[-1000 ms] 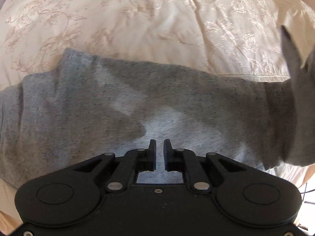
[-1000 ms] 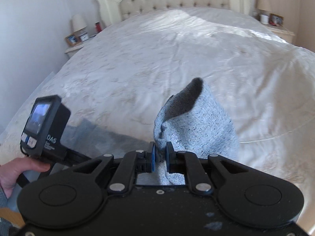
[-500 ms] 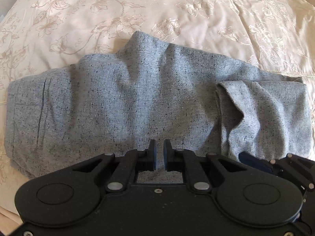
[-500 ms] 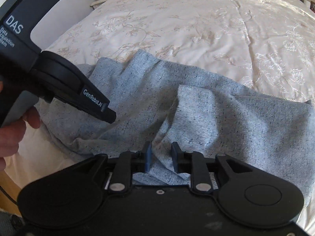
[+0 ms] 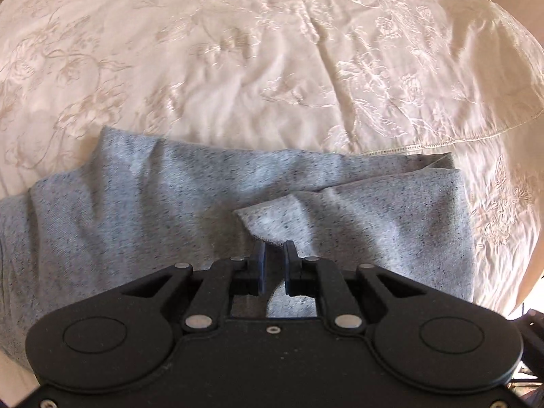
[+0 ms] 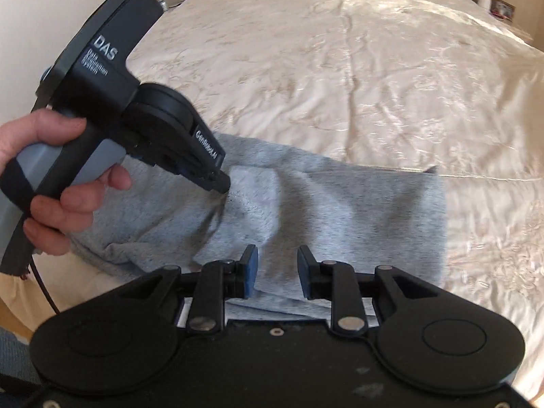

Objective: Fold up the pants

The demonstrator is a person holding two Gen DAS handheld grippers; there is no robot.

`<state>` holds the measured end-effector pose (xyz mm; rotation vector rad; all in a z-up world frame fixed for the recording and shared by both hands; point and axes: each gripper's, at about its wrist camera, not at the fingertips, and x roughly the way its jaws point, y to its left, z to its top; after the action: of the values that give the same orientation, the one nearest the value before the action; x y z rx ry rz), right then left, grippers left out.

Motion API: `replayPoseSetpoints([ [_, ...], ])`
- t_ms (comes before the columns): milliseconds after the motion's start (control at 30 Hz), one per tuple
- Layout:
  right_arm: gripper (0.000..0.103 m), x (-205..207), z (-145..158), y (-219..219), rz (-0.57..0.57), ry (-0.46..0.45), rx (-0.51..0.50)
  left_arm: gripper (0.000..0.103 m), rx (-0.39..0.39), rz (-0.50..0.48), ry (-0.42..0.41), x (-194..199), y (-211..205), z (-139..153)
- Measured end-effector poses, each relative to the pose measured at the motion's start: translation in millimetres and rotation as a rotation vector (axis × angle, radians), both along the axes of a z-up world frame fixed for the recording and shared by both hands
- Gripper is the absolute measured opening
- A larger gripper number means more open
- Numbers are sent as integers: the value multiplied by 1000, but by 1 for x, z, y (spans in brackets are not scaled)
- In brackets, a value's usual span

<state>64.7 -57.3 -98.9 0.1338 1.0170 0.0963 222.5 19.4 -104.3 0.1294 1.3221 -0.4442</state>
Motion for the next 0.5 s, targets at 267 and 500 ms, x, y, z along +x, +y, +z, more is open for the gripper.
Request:
replayPoseSetpoints([
  [267,28,22,-3,-84,-127,20,-15,23,164,-13,60,-25,-1,-58],
  [500,28,63,-26,-117,-79,77,53,31,119,100,73,-26,26,-55],
])
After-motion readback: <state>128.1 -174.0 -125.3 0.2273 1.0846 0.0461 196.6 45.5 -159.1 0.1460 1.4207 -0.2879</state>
